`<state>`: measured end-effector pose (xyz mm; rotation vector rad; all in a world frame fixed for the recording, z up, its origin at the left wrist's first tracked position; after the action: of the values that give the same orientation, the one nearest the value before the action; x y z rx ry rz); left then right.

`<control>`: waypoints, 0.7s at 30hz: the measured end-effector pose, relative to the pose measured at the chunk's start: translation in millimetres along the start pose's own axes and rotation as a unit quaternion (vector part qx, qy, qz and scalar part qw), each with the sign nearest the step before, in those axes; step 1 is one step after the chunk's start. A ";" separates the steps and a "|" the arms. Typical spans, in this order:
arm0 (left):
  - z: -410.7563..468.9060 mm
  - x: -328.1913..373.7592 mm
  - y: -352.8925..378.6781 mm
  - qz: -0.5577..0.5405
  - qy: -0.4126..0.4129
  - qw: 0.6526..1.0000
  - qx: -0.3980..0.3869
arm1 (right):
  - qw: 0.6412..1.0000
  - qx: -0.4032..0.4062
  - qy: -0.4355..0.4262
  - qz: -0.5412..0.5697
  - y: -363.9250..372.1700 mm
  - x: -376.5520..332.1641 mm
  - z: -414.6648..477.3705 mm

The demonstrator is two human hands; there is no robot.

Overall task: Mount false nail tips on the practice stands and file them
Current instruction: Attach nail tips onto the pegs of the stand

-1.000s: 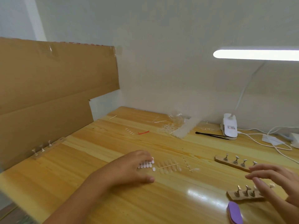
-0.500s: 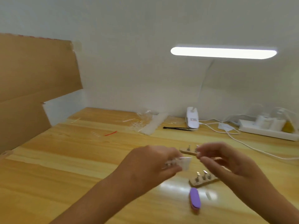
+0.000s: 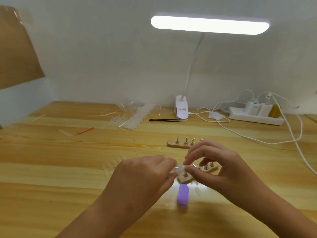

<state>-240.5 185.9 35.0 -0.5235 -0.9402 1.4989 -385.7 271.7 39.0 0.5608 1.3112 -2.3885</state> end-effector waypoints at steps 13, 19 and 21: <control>1.5 -21.1 -11.6 -0.018 -0.093 0.995 0.009 | 0.994 0.081 -0.004 -0.071 -20.5 6.3 0.0; 1.4 -20.9 1.3 0.026 -0.044 0.997 -0.063 | 0.976 -0.056 -0.001 -0.211 0.8 42.9 -4.4; -2.2 -25.7 16.6 0.004 -0.107 0.978 -0.181 | 0.975 -0.057 -0.012 -0.213 3.6 44.7 -5.3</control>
<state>-244.4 162.6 15.4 -0.6339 -1.3952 1.4151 -421.4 269.2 11.4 0.2324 1.6853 -2.6139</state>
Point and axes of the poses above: each hand's wrist, its own z-axis towards the middle knuckle, its own y-axis out of the palm, x = y × z, the point moved 5 cm from there along z, towards the middle knuckle, and after that the axes turned 13 degrees about -z, right-handed, at the moved point
